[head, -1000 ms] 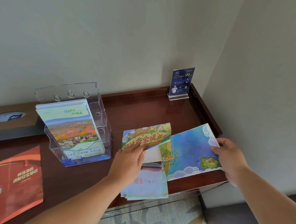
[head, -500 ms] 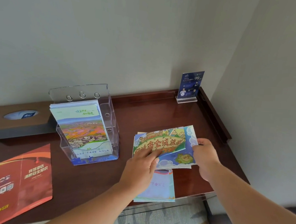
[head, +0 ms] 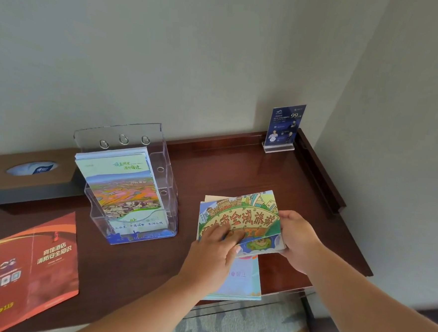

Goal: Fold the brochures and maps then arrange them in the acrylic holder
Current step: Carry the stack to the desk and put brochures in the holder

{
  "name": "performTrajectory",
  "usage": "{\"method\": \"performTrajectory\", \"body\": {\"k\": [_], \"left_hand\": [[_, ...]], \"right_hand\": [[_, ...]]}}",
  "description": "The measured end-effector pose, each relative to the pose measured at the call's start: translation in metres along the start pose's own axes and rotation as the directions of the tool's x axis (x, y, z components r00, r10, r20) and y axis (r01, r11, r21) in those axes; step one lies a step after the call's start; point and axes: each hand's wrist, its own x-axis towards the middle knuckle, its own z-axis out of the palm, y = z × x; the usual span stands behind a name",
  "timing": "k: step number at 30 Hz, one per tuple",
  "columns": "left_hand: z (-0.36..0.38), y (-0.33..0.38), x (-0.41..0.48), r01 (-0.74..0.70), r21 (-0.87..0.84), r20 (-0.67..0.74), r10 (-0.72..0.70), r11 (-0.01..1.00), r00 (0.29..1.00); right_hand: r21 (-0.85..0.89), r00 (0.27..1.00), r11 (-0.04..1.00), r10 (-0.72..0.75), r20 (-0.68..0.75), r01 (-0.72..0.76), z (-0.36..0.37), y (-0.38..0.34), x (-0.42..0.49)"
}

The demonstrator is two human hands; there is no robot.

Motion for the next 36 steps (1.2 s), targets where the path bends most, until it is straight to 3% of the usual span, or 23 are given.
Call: {"method": "performTrajectory", "body": {"k": [2,4,7,9,11,13,16,19,22,26,31,32,34,36], "left_hand": [[-0.001,0.002,-0.001,0.007,-0.047,0.022,-0.006,0.999,1.000],[-0.003,0.006,-0.002,0.050,-0.213,-0.008,-0.053,0.976,0.999],[-0.012,0.008,0.006,0.136,-0.455,-0.201,-0.250,0.880,0.947],[-0.022,0.007,0.018,0.219,-0.587,-0.233,-0.422,0.779,0.876],[-0.033,0.008,0.031,0.300,-0.769,-0.106,-0.574,0.565,0.812],[-0.041,0.008,0.039,0.376,-0.846,0.036,-0.664,0.378,0.747],[-0.045,0.002,0.043,0.412,-0.874,0.116,-0.710,0.259,0.694],[-0.043,0.006,0.041,0.390,-0.896,0.152,-0.678,0.213,0.719],[-0.042,0.008,0.038,0.382,-0.885,0.111,-0.675,0.267,0.729],[-0.038,-0.003,0.030,0.426,-0.855,0.130,-0.672,0.297,0.729],[-0.026,-0.004,0.025,0.443,-0.720,0.059,-0.589,0.535,0.806],[-0.022,-0.004,0.023,0.456,-0.617,0.021,-0.565,0.642,0.825],[-0.012,-0.005,0.019,0.433,-0.207,-0.099,-0.460,0.877,0.883],[0.002,-0.003,0.020,0.288,0.057,-0.141,-0.278,0.956,0.950]], "right_hand": [[0.003,1.000,1.000,-0.013,0.010,0.013,-0.003,-0.002,-0.002],[0.020,0.999,0.999,-0.036,0.021,0.035,-0.007,-0.004,-0.004],[0.084,0.996,0.995,-0.068,0.064,0.063,-0.014,-0.007,-0.007],[0.135,0.992,0.988,-0.093,0.086,0.081,-0.018,-0.009,-0.008],[0.142,0.990,0.986,-0.102,0.100,0.087,-0.021,-0.011,-0.010],[0.146,0.989,0.985,-0.109,0.105,0.093,-0.022,-0.012,-0.012],[0.191,0.988,0.978,-0.110,0.105,0.088,-0.022,-0.013,-0.015],[0.102,0.988,0.993,-0.066,0.138,0.052,-0.016,-0.013,-0.019],[-0.141,0.992,0.988,-0.051,0.119,0.067,-0.007,-0.013,-0.022],[-0.228,0.989,0.973,0.005,0.147,0.029,-0.003,-0.007,-0.022],[-0.279,0.995,0.960,0.047,0.089,-0.021,-0.002,0.007,-0.014],[-0.304,0.996,0.952,0.059,0.069,-0.035,-0.001,0.010,-0.012],[-0.343,0.997,0.938,0.070,0.044,-0.051,0.003,0.017,-0.008],[-0.370,0.996,0.927,0.086,0.029,-0.070,0.007,0.024,-0.004]]}}
